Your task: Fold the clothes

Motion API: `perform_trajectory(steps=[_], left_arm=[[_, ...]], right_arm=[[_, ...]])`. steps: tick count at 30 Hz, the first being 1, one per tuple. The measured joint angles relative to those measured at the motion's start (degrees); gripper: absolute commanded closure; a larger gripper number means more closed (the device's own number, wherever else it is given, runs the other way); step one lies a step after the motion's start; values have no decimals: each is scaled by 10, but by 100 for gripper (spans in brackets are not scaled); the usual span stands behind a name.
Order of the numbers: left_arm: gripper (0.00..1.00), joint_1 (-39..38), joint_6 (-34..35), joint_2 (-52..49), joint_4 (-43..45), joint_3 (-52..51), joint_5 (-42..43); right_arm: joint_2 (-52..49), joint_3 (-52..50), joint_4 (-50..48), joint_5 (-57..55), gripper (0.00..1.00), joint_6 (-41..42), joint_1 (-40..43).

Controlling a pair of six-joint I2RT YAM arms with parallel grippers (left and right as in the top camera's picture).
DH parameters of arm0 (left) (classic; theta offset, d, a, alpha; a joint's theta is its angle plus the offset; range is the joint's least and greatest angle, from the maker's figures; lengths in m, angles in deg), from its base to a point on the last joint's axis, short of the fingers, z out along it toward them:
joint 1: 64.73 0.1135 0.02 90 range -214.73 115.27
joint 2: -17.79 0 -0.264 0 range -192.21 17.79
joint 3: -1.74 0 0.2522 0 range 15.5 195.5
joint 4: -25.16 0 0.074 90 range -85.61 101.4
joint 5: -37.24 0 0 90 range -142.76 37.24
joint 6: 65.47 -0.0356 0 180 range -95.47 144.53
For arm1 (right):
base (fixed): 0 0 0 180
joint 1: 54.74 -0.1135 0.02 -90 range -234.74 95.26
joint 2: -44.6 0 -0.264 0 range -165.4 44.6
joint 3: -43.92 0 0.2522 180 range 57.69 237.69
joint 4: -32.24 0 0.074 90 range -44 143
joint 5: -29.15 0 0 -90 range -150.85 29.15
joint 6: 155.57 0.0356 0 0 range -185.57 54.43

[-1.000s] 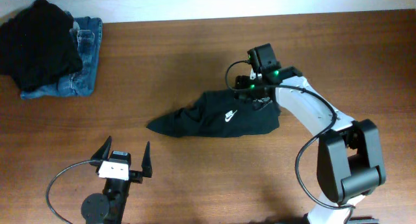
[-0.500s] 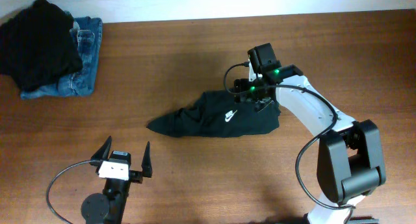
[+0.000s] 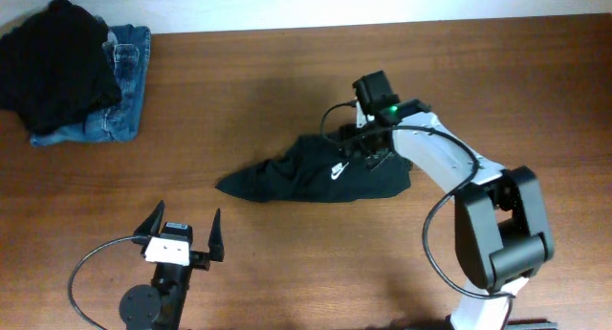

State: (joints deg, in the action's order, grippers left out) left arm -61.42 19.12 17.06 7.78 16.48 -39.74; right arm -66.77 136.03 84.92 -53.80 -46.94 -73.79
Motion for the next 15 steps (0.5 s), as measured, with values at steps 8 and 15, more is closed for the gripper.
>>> perform_trajectory(steps=[8,15], left_arm=[[1,0,0,0,0,0,0],[1,0,0,0,0,0,0]], right_arm=[[-24,0,-23,-6,37,0,-42],[-25,0,-37,-12,80,4,-42]])
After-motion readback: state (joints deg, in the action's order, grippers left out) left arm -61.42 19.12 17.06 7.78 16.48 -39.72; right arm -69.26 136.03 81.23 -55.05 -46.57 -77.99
